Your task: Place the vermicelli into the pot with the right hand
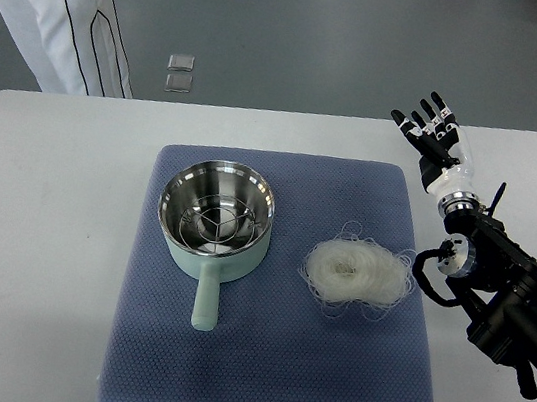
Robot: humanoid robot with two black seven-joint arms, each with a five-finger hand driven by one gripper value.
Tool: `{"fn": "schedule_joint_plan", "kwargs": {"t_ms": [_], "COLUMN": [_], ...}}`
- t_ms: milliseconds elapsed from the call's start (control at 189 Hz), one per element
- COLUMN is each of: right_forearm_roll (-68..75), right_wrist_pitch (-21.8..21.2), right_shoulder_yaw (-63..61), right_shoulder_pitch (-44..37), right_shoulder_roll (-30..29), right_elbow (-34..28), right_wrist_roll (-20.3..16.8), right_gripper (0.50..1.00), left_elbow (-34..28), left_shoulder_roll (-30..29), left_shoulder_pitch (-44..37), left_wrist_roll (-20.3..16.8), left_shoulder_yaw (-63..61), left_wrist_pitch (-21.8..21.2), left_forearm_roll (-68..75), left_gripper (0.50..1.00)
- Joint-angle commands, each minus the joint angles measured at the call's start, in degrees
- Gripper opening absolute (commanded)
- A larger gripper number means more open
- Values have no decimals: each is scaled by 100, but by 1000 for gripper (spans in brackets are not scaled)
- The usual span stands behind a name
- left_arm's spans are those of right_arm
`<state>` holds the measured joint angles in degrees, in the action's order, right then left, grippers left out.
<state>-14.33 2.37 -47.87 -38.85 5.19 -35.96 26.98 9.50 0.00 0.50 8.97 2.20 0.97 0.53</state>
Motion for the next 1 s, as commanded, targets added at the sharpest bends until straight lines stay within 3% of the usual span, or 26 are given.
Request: {"fn": "schedule_joint_plan", "kwargs": {"t_ms": [0,997], "right_forearm_roll": [0,0], "right_wrist_pitch": [0,-9], "right_shoulder_yaw": [6,58], "right_shoulder_pitch": [-9,-26], "right_shoulder_roll": [0,-26], "right_elbow": [2,125], "right_wrist_roll": [-9,0], "right_gripper": [928,928], "left_elbow": [-1,-1], "left_shoulder_roll": [0,0], "left_shoulder_pitch": [-6,12], "left_wrist_roll": [8,43], "left_shoulder_yaw": [0,26], "left_wrist_pitch": [0,-44], "left_forearm_roll": [-1,-1], "left_gripper": [1000,1000]}}
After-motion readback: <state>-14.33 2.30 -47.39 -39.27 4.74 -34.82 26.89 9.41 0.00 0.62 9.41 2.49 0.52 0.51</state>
